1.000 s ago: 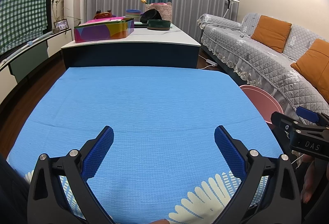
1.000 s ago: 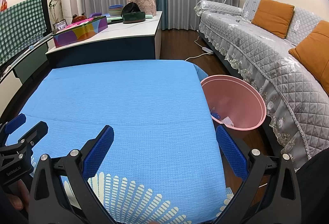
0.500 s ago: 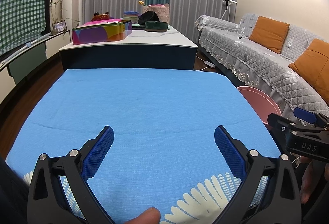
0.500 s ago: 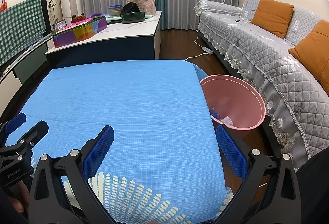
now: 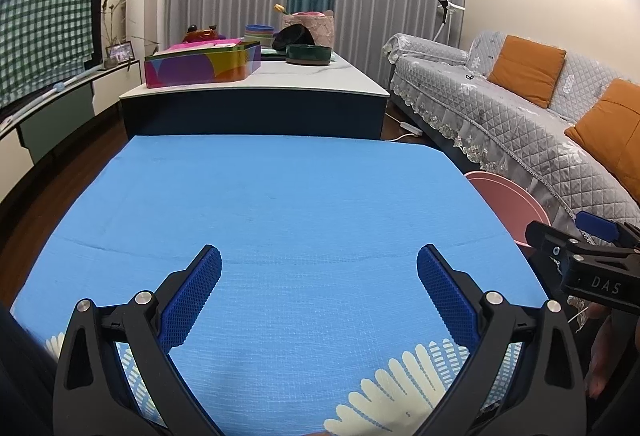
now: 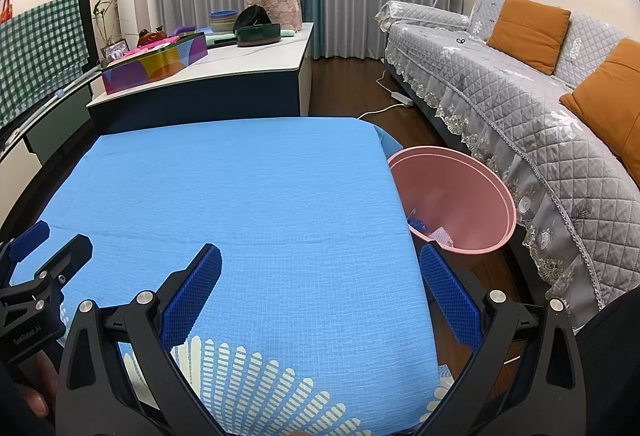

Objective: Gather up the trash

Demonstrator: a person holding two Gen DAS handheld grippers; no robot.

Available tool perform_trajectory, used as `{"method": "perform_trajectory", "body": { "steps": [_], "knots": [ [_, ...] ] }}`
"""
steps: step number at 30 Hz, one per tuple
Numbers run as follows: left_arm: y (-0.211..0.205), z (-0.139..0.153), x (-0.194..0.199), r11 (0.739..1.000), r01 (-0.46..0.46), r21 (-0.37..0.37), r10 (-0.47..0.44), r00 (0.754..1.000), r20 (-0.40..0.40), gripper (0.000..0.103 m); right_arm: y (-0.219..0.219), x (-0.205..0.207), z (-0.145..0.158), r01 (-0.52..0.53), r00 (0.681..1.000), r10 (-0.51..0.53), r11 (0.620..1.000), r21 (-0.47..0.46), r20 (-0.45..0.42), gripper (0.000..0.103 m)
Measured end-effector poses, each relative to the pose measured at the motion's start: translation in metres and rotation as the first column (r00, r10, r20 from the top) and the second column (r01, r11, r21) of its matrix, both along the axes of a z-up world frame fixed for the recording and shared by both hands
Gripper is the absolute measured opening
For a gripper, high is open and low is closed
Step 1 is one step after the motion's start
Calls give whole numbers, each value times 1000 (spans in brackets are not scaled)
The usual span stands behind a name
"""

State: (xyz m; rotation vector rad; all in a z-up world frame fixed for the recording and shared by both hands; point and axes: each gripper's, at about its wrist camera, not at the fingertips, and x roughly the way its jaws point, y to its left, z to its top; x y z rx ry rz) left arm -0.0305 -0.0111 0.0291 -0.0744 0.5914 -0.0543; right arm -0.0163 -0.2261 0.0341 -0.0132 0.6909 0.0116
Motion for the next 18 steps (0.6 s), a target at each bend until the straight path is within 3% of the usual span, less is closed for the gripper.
{"method": "perform_trajectory", "body": {
  "steps": [18],
  "knots": [
    [4, -2, 2, 1000, -6, -2, 6, 1000, -11, 95, -1, -3, 1, 7, 1000, -7, 1000, -8, 17, 98]
  ]
}}
